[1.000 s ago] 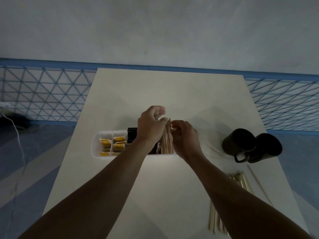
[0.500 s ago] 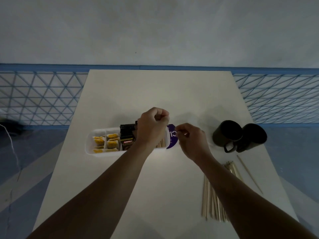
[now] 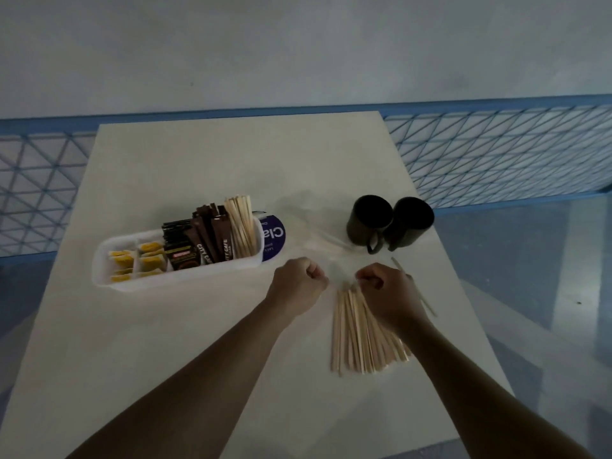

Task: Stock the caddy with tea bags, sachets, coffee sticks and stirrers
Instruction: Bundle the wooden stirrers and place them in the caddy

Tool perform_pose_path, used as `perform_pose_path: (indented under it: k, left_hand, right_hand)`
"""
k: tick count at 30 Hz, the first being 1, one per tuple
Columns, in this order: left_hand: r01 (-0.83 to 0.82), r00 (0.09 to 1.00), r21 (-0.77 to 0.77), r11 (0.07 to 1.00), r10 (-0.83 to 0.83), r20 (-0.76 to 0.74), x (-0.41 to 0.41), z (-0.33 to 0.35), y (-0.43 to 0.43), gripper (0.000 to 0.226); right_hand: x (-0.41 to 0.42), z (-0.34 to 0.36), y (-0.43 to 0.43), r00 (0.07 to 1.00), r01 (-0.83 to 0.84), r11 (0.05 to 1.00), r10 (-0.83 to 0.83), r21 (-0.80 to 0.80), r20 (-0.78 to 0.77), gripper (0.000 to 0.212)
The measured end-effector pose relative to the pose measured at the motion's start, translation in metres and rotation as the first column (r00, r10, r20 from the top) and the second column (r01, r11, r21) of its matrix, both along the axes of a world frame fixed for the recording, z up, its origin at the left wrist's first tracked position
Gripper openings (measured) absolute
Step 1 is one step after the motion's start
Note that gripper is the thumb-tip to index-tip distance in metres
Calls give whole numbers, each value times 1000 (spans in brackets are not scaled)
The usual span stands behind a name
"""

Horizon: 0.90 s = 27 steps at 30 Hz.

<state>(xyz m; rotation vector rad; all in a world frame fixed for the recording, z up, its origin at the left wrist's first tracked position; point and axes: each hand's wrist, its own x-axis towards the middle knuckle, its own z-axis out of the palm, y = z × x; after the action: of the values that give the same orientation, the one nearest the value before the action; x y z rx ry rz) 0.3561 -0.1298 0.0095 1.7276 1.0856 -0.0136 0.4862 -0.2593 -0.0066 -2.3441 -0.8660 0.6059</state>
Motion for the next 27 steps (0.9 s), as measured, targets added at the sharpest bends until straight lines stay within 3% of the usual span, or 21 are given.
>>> perform_pose_path:
  k: [5,9,12,17,22,27]
  left_hand:
    - [118,972,44,992,-107,-207,9,-10,-31,28]
    - [111,949,43,993,-93,-302,17,-21,-52,34]
    - [73,942,15,997,-64,-328,21,-29,-62,38]
    - [31,944,16,999,-24,-330,30,-36,-77,52]
    - [-8,949,10,1000,11,-316,38,-40,-85,82]
    - [-44,957,26,999,50,-284,41,-40,-91,86]
  right_hand:
    - [30,-13,-43,992,63,995,-53,-83,118,23]
    - [47,-19,-60,983,128,980,-105,-155,150,42]
    - [53,-19,-60,990,107,972,-85,-208,113,51]
    - [52,-21,-55,998,48,976,-39,-212,49,47]
    - [44,-20,-50,999,-17,967,10,-253,-31,48]
    - [38,-22,-48,997,-35,955,11,-294,-80,27]
